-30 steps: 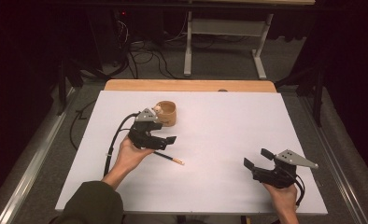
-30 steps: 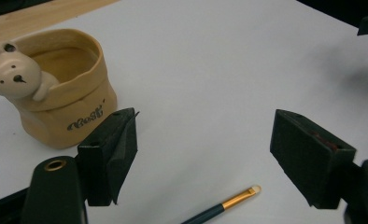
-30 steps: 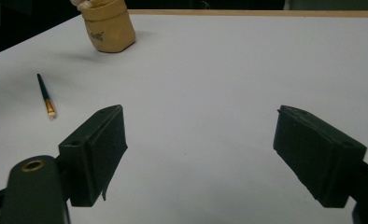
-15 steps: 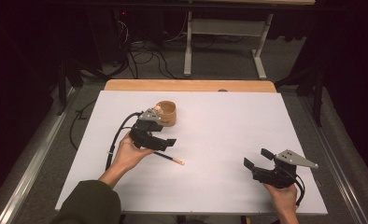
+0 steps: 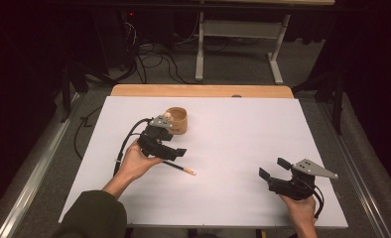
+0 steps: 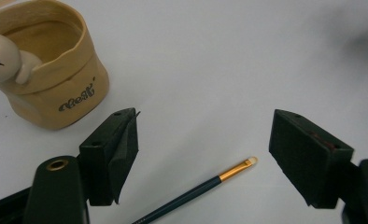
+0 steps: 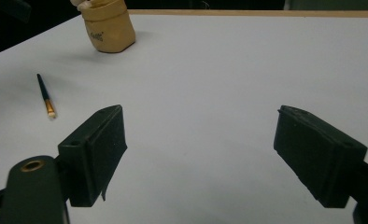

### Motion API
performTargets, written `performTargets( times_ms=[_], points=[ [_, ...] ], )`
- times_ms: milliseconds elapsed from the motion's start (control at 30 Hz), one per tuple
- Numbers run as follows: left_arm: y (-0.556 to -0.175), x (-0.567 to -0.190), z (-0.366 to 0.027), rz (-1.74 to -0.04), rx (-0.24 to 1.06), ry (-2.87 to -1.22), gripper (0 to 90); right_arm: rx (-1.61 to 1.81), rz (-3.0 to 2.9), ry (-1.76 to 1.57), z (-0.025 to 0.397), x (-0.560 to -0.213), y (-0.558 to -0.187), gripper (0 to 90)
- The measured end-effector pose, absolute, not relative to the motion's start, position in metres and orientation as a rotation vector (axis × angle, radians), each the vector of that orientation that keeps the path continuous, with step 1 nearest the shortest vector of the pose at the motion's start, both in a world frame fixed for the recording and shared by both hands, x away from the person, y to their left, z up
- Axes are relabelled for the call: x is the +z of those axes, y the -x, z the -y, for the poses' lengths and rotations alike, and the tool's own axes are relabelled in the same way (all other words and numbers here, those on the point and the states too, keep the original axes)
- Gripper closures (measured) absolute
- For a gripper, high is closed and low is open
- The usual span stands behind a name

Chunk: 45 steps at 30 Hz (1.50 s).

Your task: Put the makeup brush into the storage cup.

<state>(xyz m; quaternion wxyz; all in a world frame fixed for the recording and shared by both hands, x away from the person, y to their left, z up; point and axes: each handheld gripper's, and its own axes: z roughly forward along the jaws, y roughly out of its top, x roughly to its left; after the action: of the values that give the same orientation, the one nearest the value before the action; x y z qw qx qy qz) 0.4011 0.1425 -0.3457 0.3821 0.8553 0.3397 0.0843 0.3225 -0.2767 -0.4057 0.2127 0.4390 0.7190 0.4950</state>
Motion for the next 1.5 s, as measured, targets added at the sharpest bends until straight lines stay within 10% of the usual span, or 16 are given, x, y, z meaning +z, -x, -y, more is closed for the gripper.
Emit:
performTargets(
  times_ms=[1500],
  points=[
    [-0.407,-0.350,-0.125,-0.824,0.151,-2.417,24.5,1.355,-1.966,-1.248,0.275,-0.407,-0.325,16.3]
  ],
)
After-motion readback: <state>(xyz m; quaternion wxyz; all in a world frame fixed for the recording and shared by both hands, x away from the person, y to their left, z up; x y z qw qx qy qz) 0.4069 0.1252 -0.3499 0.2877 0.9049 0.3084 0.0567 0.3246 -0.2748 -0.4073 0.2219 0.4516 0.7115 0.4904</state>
